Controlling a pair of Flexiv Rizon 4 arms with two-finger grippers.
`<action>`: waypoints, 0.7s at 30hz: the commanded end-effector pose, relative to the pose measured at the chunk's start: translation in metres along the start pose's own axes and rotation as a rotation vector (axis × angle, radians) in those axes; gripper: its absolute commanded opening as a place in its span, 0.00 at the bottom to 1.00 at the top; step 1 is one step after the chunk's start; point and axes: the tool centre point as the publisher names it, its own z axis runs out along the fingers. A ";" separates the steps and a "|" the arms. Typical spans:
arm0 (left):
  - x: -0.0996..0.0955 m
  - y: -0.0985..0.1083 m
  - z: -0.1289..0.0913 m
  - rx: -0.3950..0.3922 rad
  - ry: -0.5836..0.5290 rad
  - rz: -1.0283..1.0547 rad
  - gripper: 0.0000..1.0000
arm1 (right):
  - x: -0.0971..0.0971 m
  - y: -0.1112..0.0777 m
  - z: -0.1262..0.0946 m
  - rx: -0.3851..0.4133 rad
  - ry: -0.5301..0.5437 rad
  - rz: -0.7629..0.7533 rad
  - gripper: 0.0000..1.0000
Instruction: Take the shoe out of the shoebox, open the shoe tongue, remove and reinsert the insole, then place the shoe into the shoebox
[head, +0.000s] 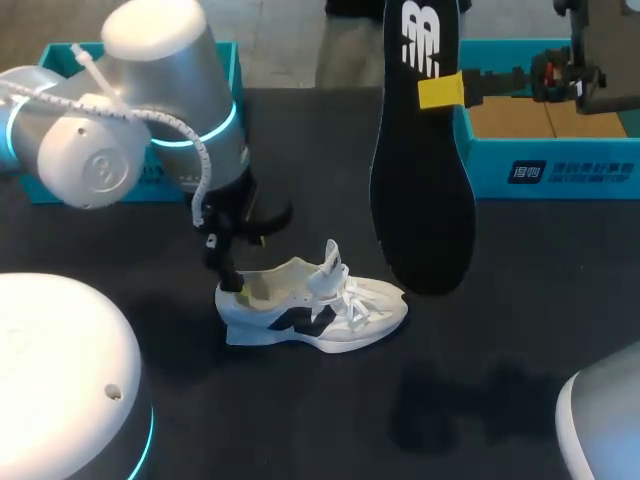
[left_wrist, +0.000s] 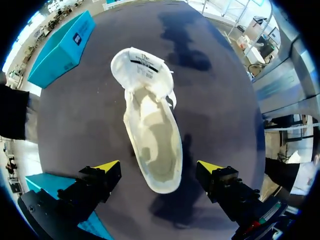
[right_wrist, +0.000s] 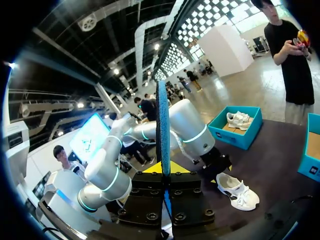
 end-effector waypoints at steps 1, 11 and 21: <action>-0.022 -0.019 0.017 -0.020 0.032 0.003 1.00 | 0.000 0.003 0.003 0.006 -0.001 0.002 0.00; -0.045 -0.046 0.045 -0.010 0.049 0.000 1.00 | 0.000 0.003 0.003 0.006 -0.001 0.002 0.00; -0.058 -0.053 0.065 -0.008 0.074 -0.013 1.00 | 0.000 0.003 0.003 0.006 -0.001 0.002 0.00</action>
